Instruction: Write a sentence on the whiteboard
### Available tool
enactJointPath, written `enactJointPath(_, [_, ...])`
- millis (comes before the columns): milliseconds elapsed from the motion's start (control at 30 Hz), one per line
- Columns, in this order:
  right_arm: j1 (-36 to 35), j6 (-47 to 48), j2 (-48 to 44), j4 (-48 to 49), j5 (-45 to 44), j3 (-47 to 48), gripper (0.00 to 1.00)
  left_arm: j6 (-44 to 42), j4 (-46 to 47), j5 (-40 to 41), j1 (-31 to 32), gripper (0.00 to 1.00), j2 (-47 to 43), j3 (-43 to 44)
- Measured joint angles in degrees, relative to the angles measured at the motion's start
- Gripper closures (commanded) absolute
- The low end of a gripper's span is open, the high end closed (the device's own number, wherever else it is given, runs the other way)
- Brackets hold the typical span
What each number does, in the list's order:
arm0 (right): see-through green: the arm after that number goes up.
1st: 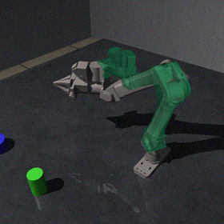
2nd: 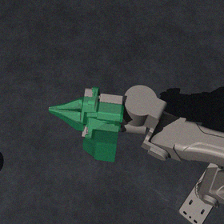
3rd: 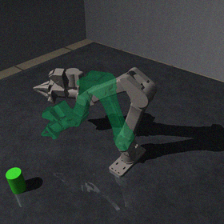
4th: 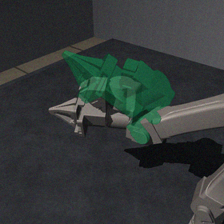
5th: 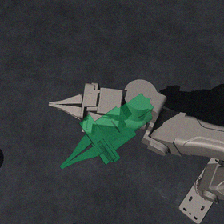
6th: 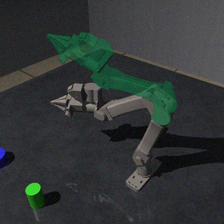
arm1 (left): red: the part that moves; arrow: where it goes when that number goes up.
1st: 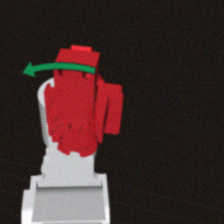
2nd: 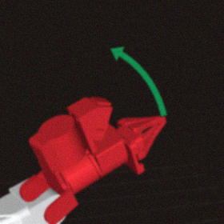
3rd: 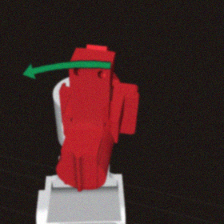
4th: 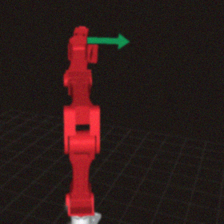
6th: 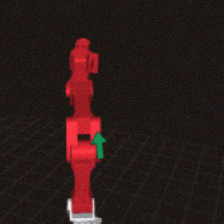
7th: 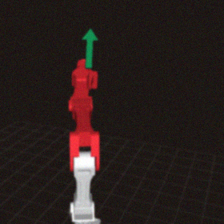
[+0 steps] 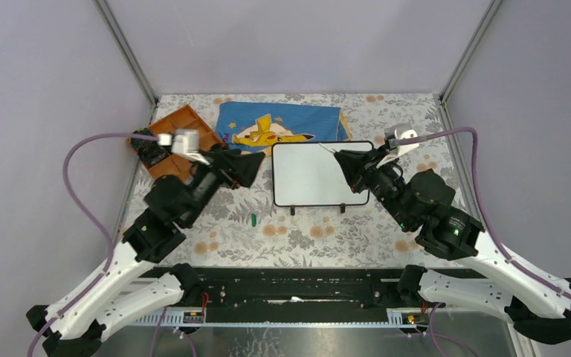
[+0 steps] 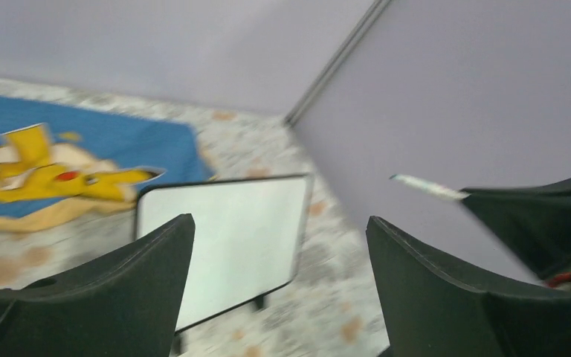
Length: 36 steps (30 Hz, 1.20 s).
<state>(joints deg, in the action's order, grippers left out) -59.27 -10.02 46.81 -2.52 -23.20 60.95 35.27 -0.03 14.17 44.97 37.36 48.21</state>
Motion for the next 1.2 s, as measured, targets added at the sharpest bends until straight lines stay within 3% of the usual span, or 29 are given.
enactJointPath(233, [0.00,2.69,-0.94,-7.15,-8.44,-6.73,1.00,-13.20,-13.42,-3.19,-0.28,0.09,14.29,4.00])
enactJointPath(500, [0.00,0.63,-5.09,-10.54,-9.31,-16.24,1.00,-13.38,-13.51,-10.64,-1.92,0.12,23.50,2.25])
enactJointPath(667, [0.00,-0.17,-8.79,-10.49,-9.33,-18.14,1.00,-11.10,-13.44,-11.43,-4.31,0.15,23.91,-2.01])
enactJointPath(900, [0.00,-1.60,-9.55,-9.49,-8.72,-21.03,1.00,-5.60,-5.11,-25.97,-23.54,0.13,23.74,-6.82])
enactJointPath(1200, [0.00,-2.45,-9.81,-6.91,-4.46,-22.34,1.00,-4.31,10.78,-45.68,-28.04,0.06,30.77,-8.83])
